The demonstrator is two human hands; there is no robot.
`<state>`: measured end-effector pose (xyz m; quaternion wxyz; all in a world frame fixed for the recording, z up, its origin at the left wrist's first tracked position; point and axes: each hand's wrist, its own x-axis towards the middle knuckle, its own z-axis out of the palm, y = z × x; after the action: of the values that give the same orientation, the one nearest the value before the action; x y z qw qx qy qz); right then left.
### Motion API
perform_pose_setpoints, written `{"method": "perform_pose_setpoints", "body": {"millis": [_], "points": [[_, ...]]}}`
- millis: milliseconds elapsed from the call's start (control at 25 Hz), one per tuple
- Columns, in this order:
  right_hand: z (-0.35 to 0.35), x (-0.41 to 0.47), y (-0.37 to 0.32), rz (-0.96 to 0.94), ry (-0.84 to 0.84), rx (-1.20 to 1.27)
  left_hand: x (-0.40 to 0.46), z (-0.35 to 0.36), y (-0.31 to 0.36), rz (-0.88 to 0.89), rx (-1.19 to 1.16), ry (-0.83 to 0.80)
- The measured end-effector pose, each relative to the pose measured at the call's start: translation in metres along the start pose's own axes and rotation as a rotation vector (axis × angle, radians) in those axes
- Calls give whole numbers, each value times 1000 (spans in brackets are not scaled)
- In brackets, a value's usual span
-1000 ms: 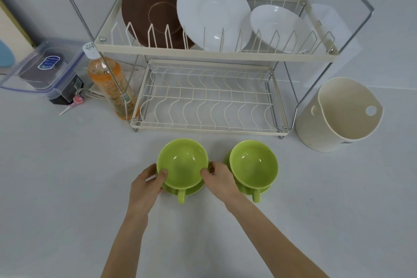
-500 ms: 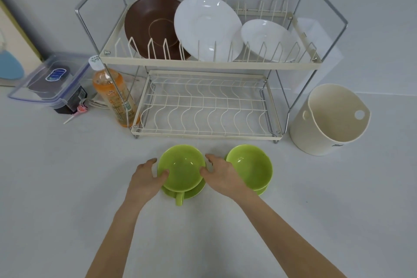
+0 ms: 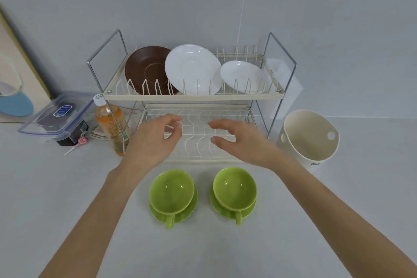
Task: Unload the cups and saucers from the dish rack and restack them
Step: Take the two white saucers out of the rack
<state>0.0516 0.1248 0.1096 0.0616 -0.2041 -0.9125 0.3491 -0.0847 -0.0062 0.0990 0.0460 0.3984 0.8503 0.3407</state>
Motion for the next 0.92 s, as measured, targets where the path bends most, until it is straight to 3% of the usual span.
{"method": "perform_pose_setpoints", "body": {"millis": [240, 440, 720, 920], "points": [[-70, 18, -8, -61, 175, -133, 51, -37, 47, 173, 166, 62], [-110, 56, -5, -23, 197, -218, 102, -47, 49, 190, 303, 32], [-132, 143, 26, 165, 101, -316, 156, -36, 14, -10, 376, -81], [-130, 186, 55, 237, 58, -319, 171, -17, -5, -142, 234, -18]]}}
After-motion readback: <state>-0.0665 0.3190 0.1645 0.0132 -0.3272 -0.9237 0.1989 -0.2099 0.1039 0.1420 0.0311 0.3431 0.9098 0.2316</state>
